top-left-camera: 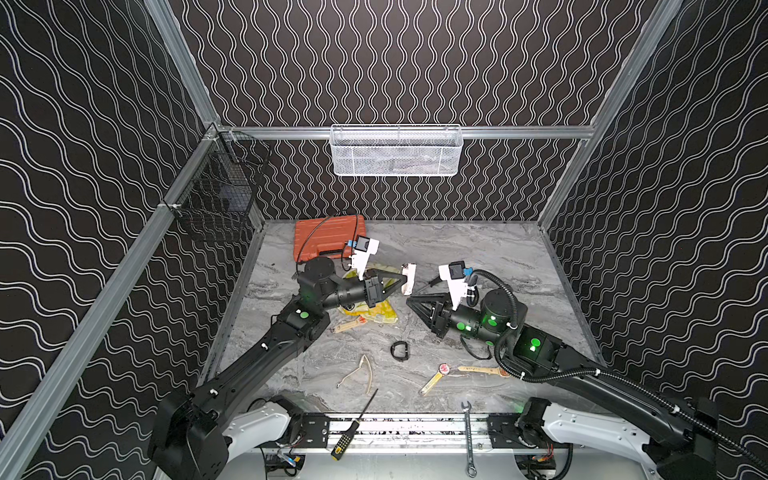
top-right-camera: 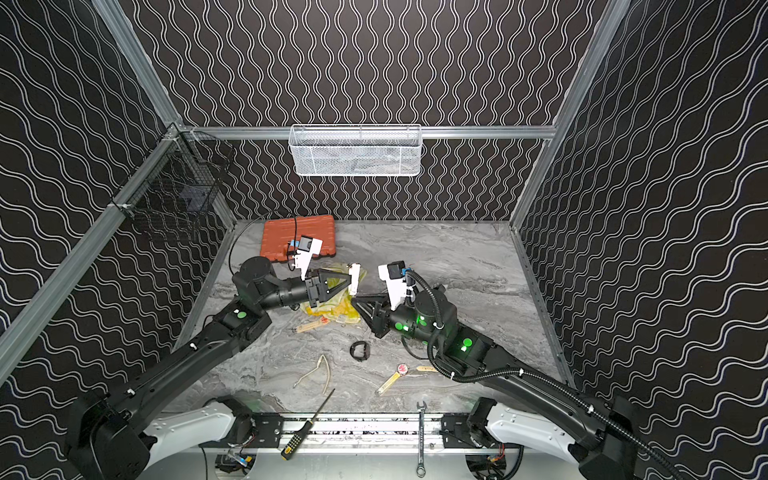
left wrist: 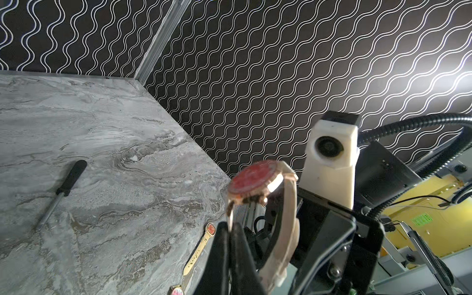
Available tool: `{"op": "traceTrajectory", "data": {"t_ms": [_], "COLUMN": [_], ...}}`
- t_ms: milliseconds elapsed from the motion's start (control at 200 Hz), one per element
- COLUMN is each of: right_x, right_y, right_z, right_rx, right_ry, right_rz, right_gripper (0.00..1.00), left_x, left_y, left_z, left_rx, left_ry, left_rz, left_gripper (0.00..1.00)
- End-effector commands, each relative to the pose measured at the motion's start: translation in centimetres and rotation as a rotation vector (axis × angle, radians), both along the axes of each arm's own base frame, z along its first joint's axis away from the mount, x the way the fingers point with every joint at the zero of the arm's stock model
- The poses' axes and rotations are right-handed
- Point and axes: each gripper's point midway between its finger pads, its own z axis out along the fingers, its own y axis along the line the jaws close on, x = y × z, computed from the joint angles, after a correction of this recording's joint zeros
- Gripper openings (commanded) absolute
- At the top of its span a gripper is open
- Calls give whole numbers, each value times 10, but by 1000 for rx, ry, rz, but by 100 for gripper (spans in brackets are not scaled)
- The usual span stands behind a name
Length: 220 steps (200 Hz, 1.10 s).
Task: Wipe the watch dial
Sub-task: Pick up the watch at the center of the board.
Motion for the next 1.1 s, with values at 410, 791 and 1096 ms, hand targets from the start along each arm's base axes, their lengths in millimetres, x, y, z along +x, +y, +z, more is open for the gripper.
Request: {"op": "traceTrajectory", "data": {"t_ms": [410, 791, 1096], "right_x": [-48, -58, -44], "right_y": [-12, 0, 2], "right_z": [58, 54, 40], "right_rx": [147, 242, 160], "right_ry": [-157, -135, -205], "right_rz": [220, 474, 400], "right_gripper": [63, 71, 74], "left_x": [-32, -62, -71], "left_y": [15, 13, 15], "left_z": [24, 38, 38], "left_rx": [2, -46, -6], "left_ry": [-531, -655, -722], "left_rz": [-4, -129, -153], "left_gripper": [0, 0, 0]}}
